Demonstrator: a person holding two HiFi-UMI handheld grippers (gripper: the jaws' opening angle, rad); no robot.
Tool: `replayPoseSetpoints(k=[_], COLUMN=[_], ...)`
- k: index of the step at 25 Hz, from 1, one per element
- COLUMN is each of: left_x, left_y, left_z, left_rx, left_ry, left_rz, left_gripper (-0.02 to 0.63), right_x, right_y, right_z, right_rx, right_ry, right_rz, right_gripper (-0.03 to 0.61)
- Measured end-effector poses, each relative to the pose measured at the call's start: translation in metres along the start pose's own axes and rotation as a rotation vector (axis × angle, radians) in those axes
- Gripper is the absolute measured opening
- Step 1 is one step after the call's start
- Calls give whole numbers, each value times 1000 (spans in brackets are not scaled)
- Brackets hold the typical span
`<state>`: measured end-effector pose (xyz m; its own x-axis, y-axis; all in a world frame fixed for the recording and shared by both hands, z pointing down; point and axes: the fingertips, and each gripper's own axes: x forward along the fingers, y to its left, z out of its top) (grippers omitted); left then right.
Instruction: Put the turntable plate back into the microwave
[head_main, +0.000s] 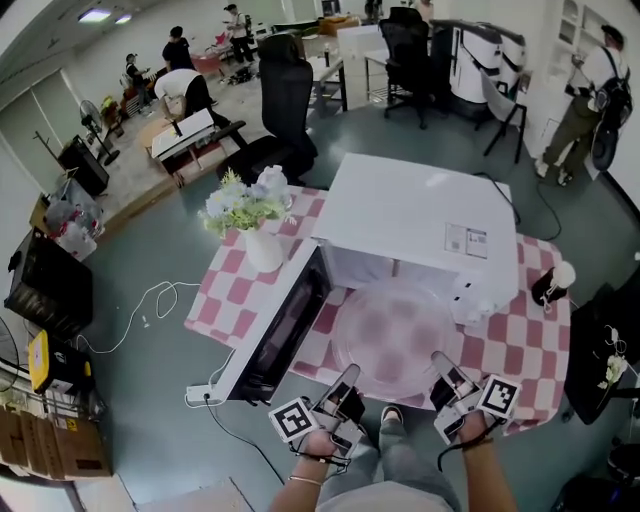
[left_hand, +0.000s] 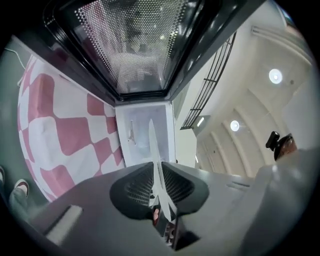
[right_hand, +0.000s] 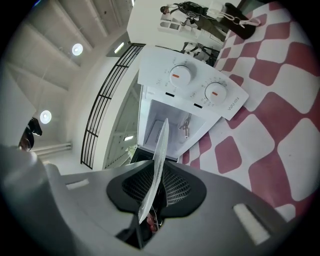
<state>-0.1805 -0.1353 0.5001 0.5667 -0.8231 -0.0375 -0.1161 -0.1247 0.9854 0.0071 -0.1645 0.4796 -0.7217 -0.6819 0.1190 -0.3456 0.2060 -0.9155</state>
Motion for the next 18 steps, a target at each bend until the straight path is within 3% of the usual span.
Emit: replayPoseSetpoints(k=[10, 18], left_x=[13, 29], left_y=[31, 46], left_z=[10, 9], left_rx=[-147, -256], left_ry=[-82, -168], left_rz=[-8, -65], left_gripper=[44, 54], right_x=[29, 47], right_y=[-41, -53], right_z=[0, 20], right_rx=[50, 74], right_ry=[31, -2], right_rz=[-35, 16], right_gripper=[58, 58])
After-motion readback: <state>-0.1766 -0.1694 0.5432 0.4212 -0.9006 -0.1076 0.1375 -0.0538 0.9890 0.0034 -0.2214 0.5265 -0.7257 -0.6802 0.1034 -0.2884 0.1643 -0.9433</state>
